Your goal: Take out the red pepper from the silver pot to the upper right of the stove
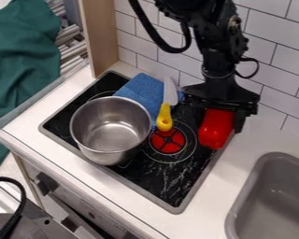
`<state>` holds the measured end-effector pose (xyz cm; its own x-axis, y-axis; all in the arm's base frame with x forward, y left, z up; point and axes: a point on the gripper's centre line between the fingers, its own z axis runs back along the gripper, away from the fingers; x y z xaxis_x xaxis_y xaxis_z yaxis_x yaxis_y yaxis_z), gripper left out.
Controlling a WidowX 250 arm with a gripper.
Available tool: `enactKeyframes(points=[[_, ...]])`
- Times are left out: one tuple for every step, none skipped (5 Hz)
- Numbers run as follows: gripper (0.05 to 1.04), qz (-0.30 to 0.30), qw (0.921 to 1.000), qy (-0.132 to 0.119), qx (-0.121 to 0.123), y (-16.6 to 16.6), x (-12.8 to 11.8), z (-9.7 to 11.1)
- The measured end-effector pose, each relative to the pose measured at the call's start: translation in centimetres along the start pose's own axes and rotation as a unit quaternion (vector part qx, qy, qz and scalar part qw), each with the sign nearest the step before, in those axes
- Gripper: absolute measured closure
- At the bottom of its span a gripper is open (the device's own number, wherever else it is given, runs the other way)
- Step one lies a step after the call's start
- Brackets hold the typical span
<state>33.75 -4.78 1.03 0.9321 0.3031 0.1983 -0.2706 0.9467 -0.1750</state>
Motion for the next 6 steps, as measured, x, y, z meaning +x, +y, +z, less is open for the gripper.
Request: enactKeyframes(points=[[0.232, -0.018, 0.9996, 0.019, 0.009, 0.1, 0.3, -1.4], [0.189, -0.035, 0.9981, 0.047, 0.017, 0.1, -0.1, -3.0], [0.070, -0.043, 0.9961, 0.074, 0.023, 0.2, -0.5, -4.3], [0.076, -0.045, 0.9959, 0.077, 0.015, -0.1, -0.6, -4.2], [0.078, -0.051, 0.9983, 0.027, -0.001, -1.1, -0.4, -0.2], [0.079, -0.062, 0.9975, -0.024, -0.024, -1.4, -0.8, 4.1]])
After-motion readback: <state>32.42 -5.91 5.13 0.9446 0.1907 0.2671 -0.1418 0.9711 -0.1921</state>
